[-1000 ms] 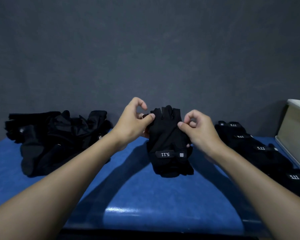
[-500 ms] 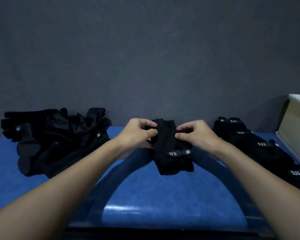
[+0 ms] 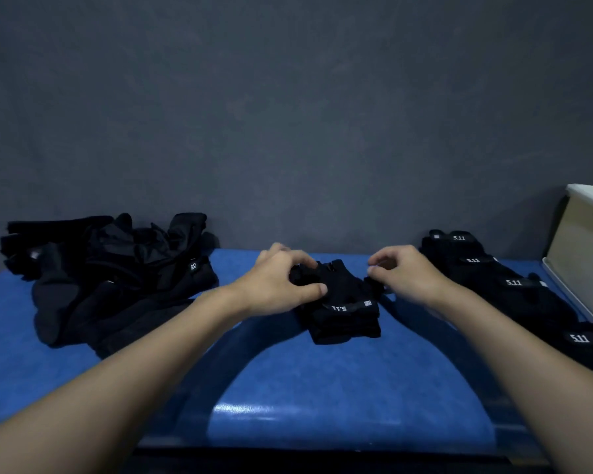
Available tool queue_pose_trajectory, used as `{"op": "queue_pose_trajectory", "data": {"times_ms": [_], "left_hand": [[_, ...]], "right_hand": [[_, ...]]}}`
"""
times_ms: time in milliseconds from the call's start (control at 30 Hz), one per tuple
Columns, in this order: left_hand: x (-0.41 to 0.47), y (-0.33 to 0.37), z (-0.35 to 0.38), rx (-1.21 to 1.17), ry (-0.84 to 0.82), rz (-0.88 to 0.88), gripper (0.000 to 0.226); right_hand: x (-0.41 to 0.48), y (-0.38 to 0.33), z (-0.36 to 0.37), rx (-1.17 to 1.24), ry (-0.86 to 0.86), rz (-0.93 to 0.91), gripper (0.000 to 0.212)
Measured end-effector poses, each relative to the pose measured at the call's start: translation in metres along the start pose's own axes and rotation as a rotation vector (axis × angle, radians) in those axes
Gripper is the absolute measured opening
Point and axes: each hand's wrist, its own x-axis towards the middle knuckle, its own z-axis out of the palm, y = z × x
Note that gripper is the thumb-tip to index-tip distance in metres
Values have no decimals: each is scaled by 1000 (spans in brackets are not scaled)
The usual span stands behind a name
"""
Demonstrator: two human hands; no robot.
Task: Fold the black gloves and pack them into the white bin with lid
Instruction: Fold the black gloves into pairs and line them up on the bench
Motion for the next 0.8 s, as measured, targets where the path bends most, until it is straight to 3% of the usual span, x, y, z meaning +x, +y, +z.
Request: {"op": "queue_pose_trajectory", "data": {"times_ms": [133, 400, 567, 700, 800], "left_hand": [[-4, 6, 5, 100, -161, 181, 40], [-8, 13, 3, 96, -191, 216, 23], [-12, 11, 8, 143, -249, 222, 24], [-9, 10, 7, 80, -160, 237, 13], [-2, -1, 8, 83, -39, 236, 17]], "right_hand": [[1, 8, 1, -31, -37, 33, 12], [2, 6, 2, 3, 69, -24, 15], [-4, 19, 11, -98, 40, -48, 9], [-5, 16, 6, -32, 93, -92, 7], [-12, 1, 1, 50, 58, -171, 5]]}}
